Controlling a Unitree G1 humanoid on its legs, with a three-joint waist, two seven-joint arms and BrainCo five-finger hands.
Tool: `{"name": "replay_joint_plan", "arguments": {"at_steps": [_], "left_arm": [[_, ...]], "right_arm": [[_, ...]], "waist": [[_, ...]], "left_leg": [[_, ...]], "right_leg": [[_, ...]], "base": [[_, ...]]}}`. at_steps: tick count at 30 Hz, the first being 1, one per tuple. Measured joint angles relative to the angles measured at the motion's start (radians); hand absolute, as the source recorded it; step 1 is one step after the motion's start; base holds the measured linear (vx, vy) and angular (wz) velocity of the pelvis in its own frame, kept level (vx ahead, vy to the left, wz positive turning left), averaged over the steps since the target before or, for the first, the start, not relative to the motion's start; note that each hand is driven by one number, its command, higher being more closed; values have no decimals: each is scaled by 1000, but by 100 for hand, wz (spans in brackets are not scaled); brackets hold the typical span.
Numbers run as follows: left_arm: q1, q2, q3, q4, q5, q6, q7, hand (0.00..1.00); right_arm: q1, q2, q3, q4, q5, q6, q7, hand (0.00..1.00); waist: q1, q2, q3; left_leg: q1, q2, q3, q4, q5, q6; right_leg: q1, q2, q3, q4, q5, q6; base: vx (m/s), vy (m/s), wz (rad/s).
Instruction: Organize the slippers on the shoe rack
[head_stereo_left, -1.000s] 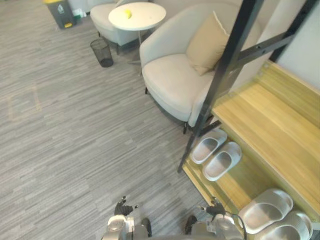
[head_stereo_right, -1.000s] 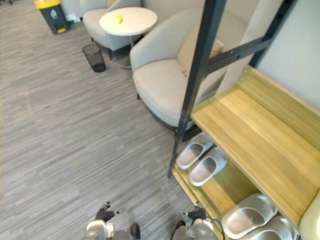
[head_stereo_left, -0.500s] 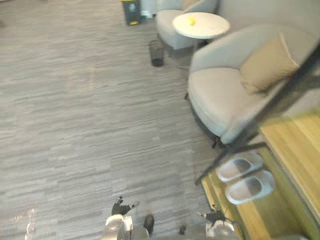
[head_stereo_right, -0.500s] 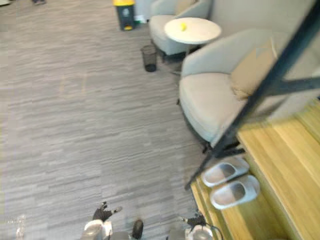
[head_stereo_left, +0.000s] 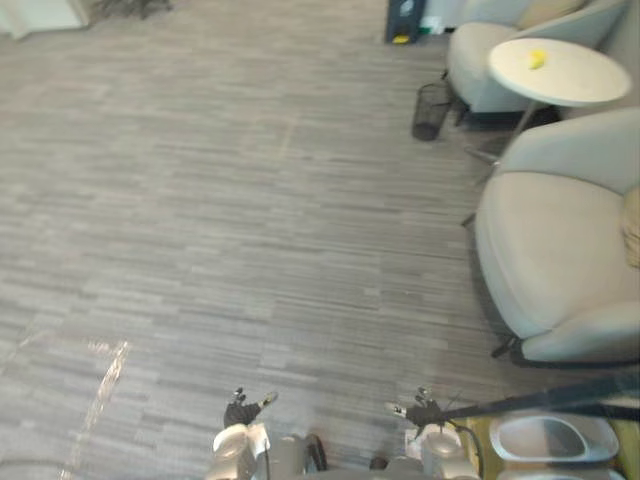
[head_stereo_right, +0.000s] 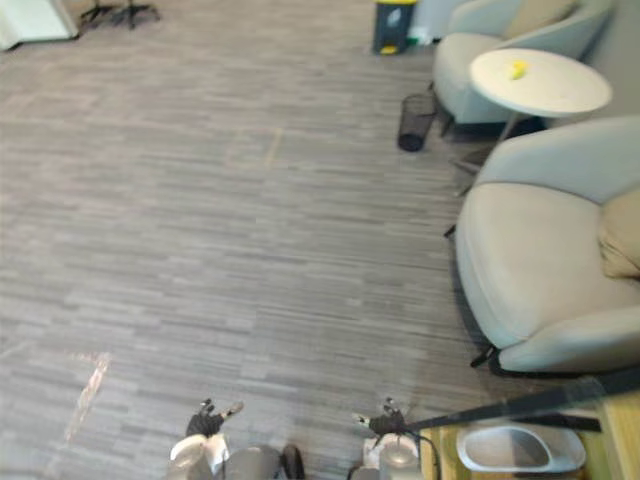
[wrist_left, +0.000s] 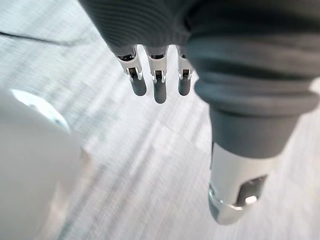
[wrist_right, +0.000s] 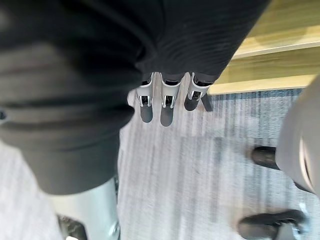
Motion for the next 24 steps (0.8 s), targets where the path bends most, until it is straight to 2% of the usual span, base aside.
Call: {"name": "replay_joint_plan", "arguments": {"at_steps": [1,2,3,4,5,6,8,11,12,13,14,15,17,19,20,21,23,24], "left_arm": [[4,5,0,10,0,1,0,0],[14,7,-3,10,-1,3,-1,0],[14,9,-8,13,0,3,-1,0],[12,18,-13,13,3,6,-1,0],[7,36,-17,14,3,7,-1,0],[8,43,-17,14,3,8,-1,0],[6,41,-17,14,3,8,-1,0],[-10,29,-17,23,2,9,-1,0],[-23,23,-19,30,2,8,-2,0],[-29,19,-24,38,2,7,-4,0],[-38,15,-27,53,2,7,-4,0],[-45,0,-31,62,2,7,-8,0],[-51,-22,-30,64,3,8,-8,0],[-51,-32,-27,62,11,9,-9,0],[-48,-32,-19,45,14,8,-10,0],[-43,-32,-4,24,13,8,-10,0],[-41,-26,0,-14,13,9,-11,0],[-40,-26,0,-30,13,8,-15,0]], "right_arm": [[11,6,-1,0,-1,1,0,0],[33,-1,-2,-12,-4,3,1,0],[35,-4,0,-24,-7,-1,2,0],[34,-5,0,-43,-7,0,3,0],[38,1,1,-51,-7,-3,4,0],[42,5,2,-49,-7,-5,6,0],[42,2,1,-51,-7,-8,8,0],[18,-7,-1,-44,-6,-11,10,0],[9,-11,-2,-37,-6,-10,10,0],[4,-15,-1,-30,-7,-8,11,0],[0,-25,-1,-18,-7,-8,11,0],[-19,-37,-2,-4,-7,-5,11,0],[-26,-44,-4,-2,-7,1,9,0],[-15,-42,10,-12,-7,2,10,0],[-10,-35,35,-14,-6,2,10,0],[-7,-25,43,-14,-5,3,9,0],[-4,1,43,-12,1,4,6,0],[0,7,43,-12,2,4,5,0]], "waist": [[5,-8,0],[4,-9,2],[3,-15,4],[-2,-25,8],[-22,-46,4],[-26,-58,0],[-27,-59,-1],[-36,-49,1],[-46,-46,1],[-54,-47,2],[-62,-41,-3],[-54,-18,-12],[-54,2,-3],[-67,11,-3],[-65,20,5],[-52,31,11],[-33,22,21],[-26,17,24]], "left_leg": [[26,-16,-5,-22,-6,6],[67,-33,-29,-41,-25,17],[92,-43,-53,-42,-36,23],[119,-56,-76,-43,-42,28],[162,-70,-124,-37,-61,43],[196,-70,-159,-38,-74,47],[229,-61,-201,-45,-97,44],[313,-39,-267,-119,-107,35],[341,-24,-303,-149,-112,25],[366,-18,-343,-170,-116,17],[379,-5,-373,-173,-118,14],[373,26,-393,-164,-100,-17],[372,32,-416,-108,-66,-57],[300,32,-435,102,-29,-81],[188,46,-415,393,50,-128],[89,89,-362,599,17,-126],[-50,130,-293,716,-58,-97],[-81,136,-276,703,-79,-88]], "right_leg": [[8,-15,-1,34,-13,21],[-21,-45,0,199,-35,54],[-73,-66,8,357,-32,55],[-133,-92,25,535,0,43],[-216,-99,79,704,-7,48],[-253,-80,112,746,-14,46],[-322,-53,130,707,-24,38],[-414,4,144,446,2,6],[-427,37,155,290,62,-2],[-413,54,169,209,185,-32],[-406,64,168,227,201,-63],[-405,68,146,247,166,-76],[-387,68,113,285,116,-96],[-310,78,88,251,76,-95],[-219,99,92,177,59,-105],[-153,126,93,129,53,-113],[-43,135,97,58,49,-121],[-14,131,100,37,48,-121]], "base": [[162,48,29],[192,91,39],[170,81,54],[273,51,89],[346,-13,115],[357,-34,113],[324,-58,78],[430,-97,71],[517,-166,94],[666,-223,95],[578,-198,67],[577,-195,43],[614,-195,32],[534,-159,30],[494,-88,4],[463,-60,-7],[443,-23,-6],[459,15,-5]]}}
